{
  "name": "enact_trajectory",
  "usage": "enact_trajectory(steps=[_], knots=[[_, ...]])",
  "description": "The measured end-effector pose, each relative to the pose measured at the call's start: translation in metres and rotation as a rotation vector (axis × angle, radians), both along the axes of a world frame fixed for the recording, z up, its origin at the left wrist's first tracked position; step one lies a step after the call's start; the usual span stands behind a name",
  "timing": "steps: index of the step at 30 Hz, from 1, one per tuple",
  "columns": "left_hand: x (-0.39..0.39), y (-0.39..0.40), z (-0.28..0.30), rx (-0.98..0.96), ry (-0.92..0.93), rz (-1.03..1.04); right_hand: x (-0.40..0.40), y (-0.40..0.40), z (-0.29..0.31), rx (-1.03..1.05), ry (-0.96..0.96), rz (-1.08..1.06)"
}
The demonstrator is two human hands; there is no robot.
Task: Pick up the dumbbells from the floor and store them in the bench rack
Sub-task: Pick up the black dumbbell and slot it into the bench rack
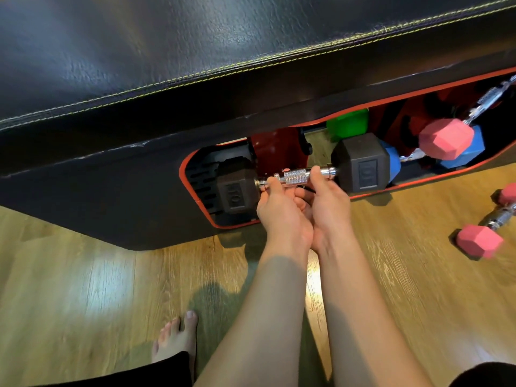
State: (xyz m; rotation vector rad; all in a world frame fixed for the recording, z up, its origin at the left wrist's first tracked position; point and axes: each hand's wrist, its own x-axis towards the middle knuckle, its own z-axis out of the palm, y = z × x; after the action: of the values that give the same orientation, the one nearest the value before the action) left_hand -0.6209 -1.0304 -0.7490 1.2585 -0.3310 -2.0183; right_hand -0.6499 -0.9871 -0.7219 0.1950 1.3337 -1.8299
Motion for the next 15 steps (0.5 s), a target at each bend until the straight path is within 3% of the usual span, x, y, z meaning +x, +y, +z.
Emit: enact_trajectory(steps=[8,15], knots=[[0.008,-0.006,0.01,-0.063,-0.006,0.012,0.003,-0.011,-0.005,-0.039,-0.041,-0.005],[0.024,0.02,-0.008,0.123,-0.041,0.035,0.019,0.008,-0.053,0.094,-0.191,-0.068]])
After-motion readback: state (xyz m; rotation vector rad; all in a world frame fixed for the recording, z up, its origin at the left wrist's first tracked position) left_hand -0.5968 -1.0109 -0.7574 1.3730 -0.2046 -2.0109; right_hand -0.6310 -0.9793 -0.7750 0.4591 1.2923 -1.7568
